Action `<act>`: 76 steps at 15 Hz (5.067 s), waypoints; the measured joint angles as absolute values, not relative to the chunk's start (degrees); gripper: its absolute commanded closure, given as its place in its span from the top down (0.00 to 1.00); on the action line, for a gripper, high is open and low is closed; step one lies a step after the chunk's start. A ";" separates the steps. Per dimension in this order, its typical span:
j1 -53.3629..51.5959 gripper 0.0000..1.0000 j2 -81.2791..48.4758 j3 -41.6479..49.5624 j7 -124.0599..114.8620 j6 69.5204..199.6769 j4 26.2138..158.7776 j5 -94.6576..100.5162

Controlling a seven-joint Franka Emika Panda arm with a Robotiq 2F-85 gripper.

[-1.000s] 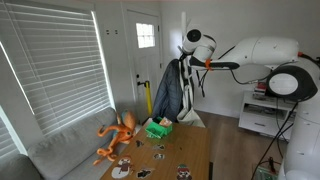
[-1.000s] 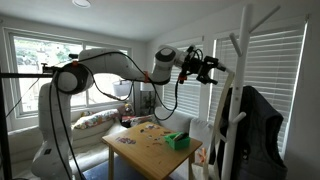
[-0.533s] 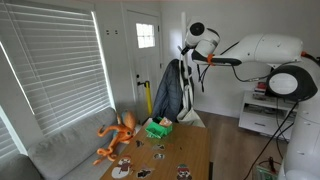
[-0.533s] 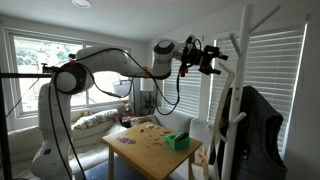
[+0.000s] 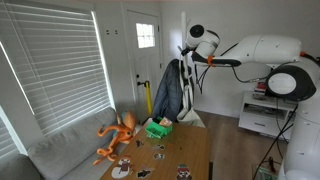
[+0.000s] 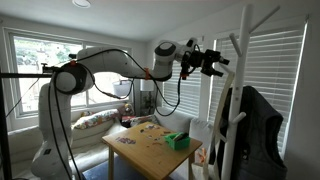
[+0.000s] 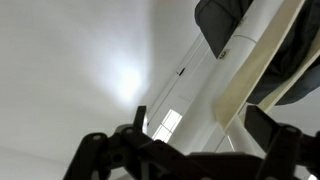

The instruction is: Pick up the white tote bag from the coat hanger stand and put it on the table

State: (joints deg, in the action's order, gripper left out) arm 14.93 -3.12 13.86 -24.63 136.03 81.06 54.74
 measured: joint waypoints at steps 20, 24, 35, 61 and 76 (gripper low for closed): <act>14.78 0.84 -4.44 14.22 -40.26 135.79 82.38 54.59; 14.73 0.86 -5.04 14.10 -40.56 136.82 82.26 54.49; 14.92 0.01 -5.75 14.73 -41.58 137.08 82.01 54.49; 10.64 0.01 3.76 9.50 -18.37 146.43 77.78 40.32; 1.65 0.01 6.44 2.97 -13.95 148.27 75.68 34.04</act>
